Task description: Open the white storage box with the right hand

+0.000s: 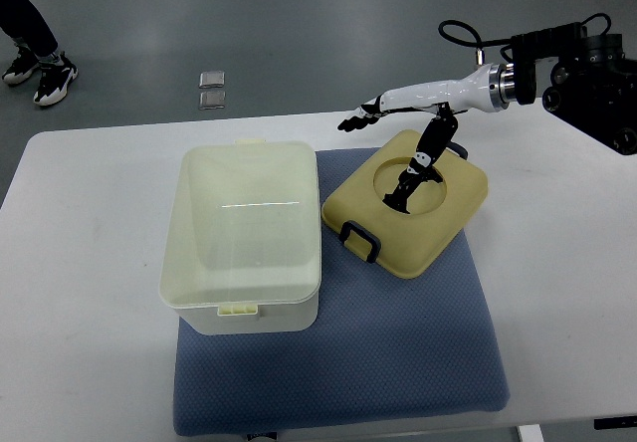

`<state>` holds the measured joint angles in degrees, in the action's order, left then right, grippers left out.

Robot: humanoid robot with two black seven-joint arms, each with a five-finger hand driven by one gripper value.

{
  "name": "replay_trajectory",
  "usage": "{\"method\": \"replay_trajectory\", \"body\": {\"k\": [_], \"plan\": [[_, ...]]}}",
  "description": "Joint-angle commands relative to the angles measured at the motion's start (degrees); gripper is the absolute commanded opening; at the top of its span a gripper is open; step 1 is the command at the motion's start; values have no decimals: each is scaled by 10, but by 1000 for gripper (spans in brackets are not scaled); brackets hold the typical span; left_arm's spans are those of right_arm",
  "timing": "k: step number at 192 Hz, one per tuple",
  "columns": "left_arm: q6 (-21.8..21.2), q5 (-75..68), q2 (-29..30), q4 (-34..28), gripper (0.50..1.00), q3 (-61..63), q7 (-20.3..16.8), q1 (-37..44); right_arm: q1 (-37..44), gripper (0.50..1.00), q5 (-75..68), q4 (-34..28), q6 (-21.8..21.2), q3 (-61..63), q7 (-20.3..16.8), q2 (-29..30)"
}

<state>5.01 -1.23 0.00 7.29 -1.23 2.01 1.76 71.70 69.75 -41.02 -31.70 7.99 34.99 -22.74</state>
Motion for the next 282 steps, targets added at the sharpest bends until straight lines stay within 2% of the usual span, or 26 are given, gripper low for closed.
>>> {"method": "replay_trajectory", "body": {"k": [1,20,33,65,83,104,120,157,249,282], "plan": [[0,0,0,0,1000,0,0,0,-4,917,-104,15,-6,0,0,2],[0,0,0,0,1000,0,0,0,-25,919,-235,38,-2,0,-1,17],[0,0,0,0,1000,0,0,0,-37,919,-312,55,2,0,-30,31],[0,0,0,0,1000,0,0,0,-64,919,-454,89,1,1,-74,51],[0,0,0,0,1000,0,0,0,-76,919,-526,106,1,4,-125,66],[0,0,0,0,1000,0,0,0,-91,919,-618,126,4,25,-213,84],[0,0,0,0,1000,0,0,0,-102,919,-692,138,17,40,-264,92],[0,0,0,0,1000,0,0,0,-114,921,-827,147,79,52,-333,104],[0,0,0,0,1000,0,0,0,-115,926,-841,145,74,60,-330,105],[0,0,0,0,1000,0,0,0,-118,926,-843,143,48,62,-330,103]]}}
